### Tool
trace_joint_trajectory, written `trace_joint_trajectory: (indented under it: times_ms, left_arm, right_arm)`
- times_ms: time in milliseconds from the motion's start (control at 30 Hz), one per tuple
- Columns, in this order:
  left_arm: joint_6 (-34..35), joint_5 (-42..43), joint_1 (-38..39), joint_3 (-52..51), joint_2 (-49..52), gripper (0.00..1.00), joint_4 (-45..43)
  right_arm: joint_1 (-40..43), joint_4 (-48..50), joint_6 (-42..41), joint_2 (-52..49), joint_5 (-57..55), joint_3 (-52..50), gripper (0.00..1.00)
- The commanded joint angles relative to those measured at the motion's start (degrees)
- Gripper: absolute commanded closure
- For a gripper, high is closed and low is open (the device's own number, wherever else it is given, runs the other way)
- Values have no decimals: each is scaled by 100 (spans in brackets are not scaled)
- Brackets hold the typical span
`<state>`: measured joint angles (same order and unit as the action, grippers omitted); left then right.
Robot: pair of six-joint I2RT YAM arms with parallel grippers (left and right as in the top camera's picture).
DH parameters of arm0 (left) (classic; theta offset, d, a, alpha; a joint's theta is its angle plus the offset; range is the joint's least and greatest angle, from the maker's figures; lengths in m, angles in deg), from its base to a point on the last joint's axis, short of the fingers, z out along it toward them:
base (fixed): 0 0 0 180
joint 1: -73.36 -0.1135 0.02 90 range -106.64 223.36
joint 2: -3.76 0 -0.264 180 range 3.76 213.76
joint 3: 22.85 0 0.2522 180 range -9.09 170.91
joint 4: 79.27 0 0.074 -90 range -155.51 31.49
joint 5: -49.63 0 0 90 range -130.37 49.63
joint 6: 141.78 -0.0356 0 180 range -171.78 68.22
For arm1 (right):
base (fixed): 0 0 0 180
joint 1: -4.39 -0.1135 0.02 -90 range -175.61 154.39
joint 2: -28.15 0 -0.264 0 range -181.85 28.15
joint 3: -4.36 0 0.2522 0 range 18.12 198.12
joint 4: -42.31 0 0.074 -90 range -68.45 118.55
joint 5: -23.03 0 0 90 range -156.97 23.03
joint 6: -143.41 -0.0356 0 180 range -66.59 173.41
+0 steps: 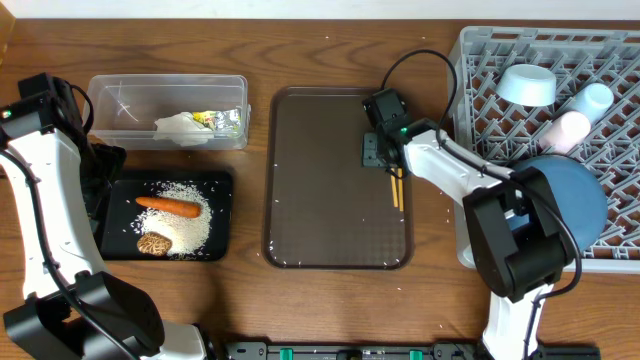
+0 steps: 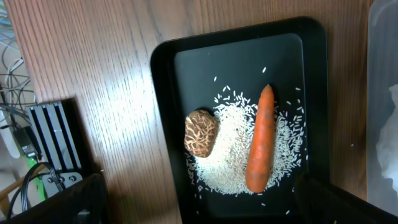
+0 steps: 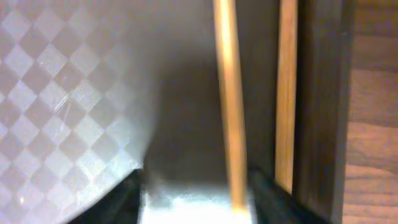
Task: Sort waste into correct bins and load items into the dishwasher rack
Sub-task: 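Close the right gripper on the chopsticks, then lift one chopstick and stand it in the rack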
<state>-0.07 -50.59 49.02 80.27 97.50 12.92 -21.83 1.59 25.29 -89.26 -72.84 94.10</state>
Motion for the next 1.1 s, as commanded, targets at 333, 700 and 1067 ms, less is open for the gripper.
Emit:
trace_joint_trajectory:
  times_ms: [333,700,1067]
  left_arm:
    - [70,-28,-24,11,-20,2,35]
    - [70,-28,-24,11,-20,2,35]
    - [70,-28,-24,11,-20,2,37]
  right_arm:
    - [-87,-66,15,-363,136,-98,93]
    - [-87,-50,205,-356,138,-96,99]
    - [146,-225,361,802,1283,-61,99]
